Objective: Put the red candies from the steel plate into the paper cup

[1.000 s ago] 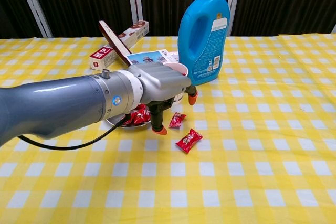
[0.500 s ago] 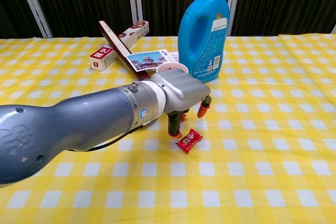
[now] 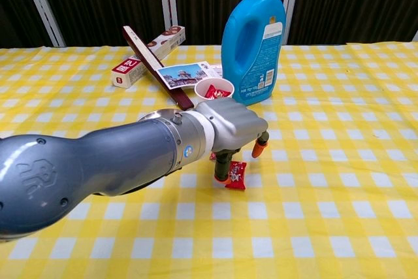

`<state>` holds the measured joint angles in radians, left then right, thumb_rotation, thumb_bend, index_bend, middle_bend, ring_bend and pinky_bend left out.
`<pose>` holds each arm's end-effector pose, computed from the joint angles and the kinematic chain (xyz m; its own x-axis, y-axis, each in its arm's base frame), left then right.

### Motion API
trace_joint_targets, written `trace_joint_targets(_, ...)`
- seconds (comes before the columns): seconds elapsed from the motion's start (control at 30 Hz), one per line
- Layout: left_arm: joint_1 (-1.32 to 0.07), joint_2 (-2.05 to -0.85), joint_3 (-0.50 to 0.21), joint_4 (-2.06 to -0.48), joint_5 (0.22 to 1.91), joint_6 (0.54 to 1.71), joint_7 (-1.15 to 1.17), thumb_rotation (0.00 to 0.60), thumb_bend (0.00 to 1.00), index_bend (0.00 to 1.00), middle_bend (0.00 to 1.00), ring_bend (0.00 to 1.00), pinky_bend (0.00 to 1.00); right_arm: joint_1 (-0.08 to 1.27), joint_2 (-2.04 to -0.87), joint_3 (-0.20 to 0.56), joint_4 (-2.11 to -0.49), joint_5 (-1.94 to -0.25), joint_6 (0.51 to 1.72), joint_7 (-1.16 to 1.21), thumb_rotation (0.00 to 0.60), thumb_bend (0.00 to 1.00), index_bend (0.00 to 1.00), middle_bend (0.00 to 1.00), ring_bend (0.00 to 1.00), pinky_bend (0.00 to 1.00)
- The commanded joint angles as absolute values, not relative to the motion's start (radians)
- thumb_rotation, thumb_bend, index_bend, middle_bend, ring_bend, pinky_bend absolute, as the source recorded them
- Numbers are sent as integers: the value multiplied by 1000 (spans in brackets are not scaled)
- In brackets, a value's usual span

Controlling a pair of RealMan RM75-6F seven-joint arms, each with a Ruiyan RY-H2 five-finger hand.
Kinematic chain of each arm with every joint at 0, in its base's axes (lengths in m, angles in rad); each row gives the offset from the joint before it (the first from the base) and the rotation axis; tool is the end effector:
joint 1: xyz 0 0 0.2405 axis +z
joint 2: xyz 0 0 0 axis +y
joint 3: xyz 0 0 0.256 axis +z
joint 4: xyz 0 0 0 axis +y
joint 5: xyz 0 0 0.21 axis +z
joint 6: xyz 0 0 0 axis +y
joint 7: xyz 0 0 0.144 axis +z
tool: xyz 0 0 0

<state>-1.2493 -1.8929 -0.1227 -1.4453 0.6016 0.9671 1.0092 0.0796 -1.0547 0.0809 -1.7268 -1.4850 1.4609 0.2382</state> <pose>0.0053 0.3021 -0.1360 0.8048 0.1552 0.5728 0.5043 -0.6878 -0.5222 -0.2939 -0.1843 0.1705 0.1143 -0.0026 0.9934 -0.9934 -0.0012 0.1143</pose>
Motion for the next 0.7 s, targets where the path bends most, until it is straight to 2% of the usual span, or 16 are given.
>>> trace_joint_targets(0.03,-1248,-1893,-119,-1446,596,970,1014,600,246,346,889,970,958,79,-1055,81,-1726,-1485,1461,239,600,336,0,0,0,0)
trace_joint_targets(0.13,-1247,-1893,-115,-1442,585,967,1017,600,256,385,889,970,958,79,-1055,81,-1727,-1485,1462,238,600,336,0,0,0,0)
trace_joint_targets(0.27,-1243,-1896,-111,-1436,585,966,1013,600,360,474,893,970,958,79,-1055,81,-1728,-1485,1461,239,600,336,0,0,0,0)
trace_joint_targets(0.37,-1238,-1898,-111,-1435,594,968,1005,600,425,502,896,970,958,79,-1055,80,-1728,-1487,1461,239,600,336,0,0,0,0)
trace_joint_targets(0.7,-1223,-1856,-127,-1492,647,1006,982,600,449,515,898,970,958,78,-1054,79,-1729,-1488,1462,239,600,335,0,0,0,0)
